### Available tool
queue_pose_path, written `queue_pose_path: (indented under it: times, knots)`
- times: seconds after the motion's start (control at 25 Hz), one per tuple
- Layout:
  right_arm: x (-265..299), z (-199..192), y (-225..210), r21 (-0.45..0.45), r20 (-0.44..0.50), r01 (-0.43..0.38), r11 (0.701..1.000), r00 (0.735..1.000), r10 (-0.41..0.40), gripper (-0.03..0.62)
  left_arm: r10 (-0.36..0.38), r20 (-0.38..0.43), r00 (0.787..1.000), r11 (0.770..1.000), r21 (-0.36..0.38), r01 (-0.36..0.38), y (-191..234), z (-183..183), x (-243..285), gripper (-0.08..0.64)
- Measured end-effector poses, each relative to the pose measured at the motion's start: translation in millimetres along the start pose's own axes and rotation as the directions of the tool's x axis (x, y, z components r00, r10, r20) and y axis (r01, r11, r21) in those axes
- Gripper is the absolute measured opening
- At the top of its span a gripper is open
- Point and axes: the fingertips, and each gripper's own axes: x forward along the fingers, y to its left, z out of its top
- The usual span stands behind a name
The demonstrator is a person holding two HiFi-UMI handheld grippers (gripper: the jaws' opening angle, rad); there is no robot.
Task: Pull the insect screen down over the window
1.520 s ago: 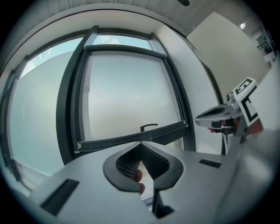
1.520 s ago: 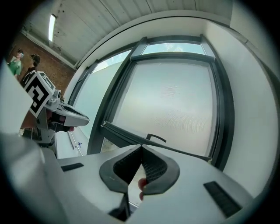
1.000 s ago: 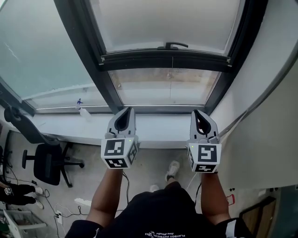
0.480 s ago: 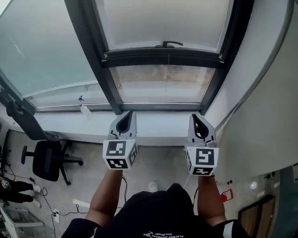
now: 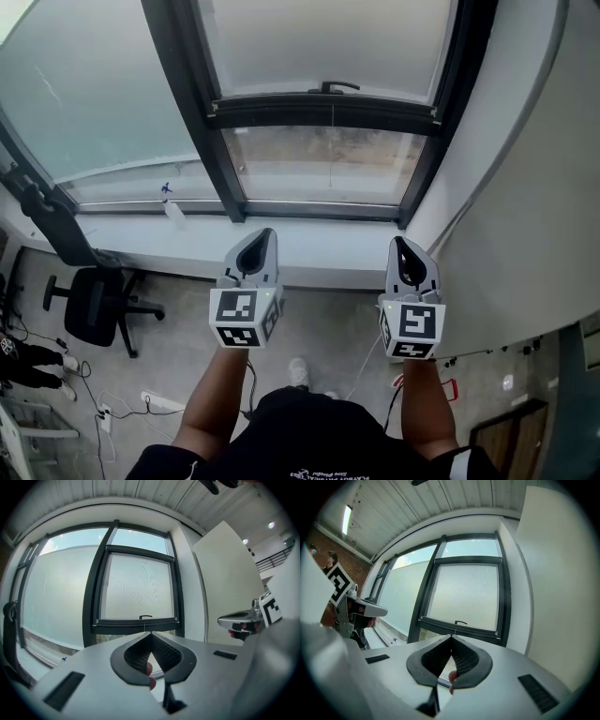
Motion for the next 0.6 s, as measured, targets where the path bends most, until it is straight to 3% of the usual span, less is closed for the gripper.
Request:
queue_pose_path:
  times: [0.28, 0.6]
  knots:
    - [-46.8, -15.4, 10.6, 0.031, 0.008, -0.057, 0.998, 0.998, 0.057, 0.006, 0.019, -0.021, 1.0, 0.999, -0.034, -0.02, -31.4, -15.7, -42.9, 0.003]
    - [-92.5, -30.0, 14.9, 0.006, 0.003, -0.089, 0.996, 0.996, 0.089, 0.006, 0.04, -0.051, 0.998, 0.999, -0.013, -0.041, -60.4, -35.9, -84.5, 0.003]
